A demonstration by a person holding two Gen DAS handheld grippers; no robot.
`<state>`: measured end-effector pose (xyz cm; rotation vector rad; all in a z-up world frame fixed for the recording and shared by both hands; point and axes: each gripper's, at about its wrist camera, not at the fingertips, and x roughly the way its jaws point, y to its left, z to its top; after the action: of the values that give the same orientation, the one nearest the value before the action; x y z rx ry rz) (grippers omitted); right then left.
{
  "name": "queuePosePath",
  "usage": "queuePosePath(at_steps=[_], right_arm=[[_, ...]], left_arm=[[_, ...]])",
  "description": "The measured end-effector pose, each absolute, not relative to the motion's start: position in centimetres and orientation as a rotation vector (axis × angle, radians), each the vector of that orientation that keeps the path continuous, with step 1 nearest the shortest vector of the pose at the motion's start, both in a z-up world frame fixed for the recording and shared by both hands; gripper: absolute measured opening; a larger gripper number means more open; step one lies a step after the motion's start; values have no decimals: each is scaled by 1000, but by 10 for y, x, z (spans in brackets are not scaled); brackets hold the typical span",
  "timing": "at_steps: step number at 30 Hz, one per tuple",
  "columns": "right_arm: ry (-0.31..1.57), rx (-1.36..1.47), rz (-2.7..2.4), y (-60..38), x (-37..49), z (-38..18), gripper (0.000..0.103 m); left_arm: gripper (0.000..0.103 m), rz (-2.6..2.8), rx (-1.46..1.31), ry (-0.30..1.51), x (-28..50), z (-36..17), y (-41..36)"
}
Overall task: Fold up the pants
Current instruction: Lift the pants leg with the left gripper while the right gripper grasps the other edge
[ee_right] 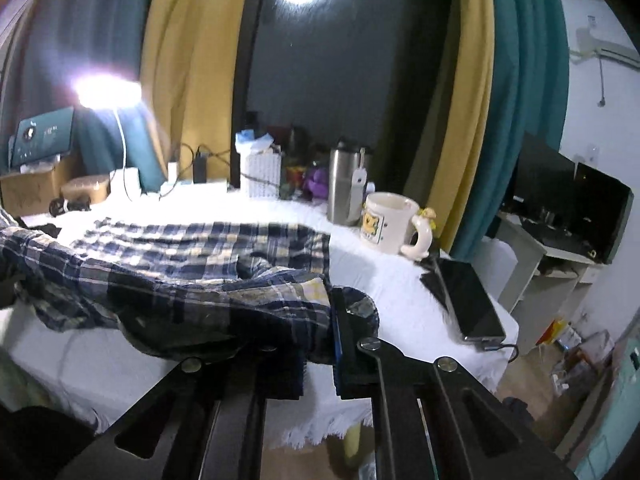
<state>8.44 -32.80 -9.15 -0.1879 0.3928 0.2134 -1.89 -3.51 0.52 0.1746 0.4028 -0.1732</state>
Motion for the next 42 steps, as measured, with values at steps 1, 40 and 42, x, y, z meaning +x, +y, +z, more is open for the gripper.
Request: queuePosePath(at_steps=[1, 40, 42], right_arm=[[379, -174, 210, -331, 79, -84, 8], [254, -72, 164, -353, 66, -31, 8], [258, -71, 163, -351, 70, -30, 8]], left_arm=[[3, -181, 173, 399, -21, 8, -36], [3, -246, 265, 300, -38, 50, -53], [3, -244, 267, 305, -31, 49, -50]])
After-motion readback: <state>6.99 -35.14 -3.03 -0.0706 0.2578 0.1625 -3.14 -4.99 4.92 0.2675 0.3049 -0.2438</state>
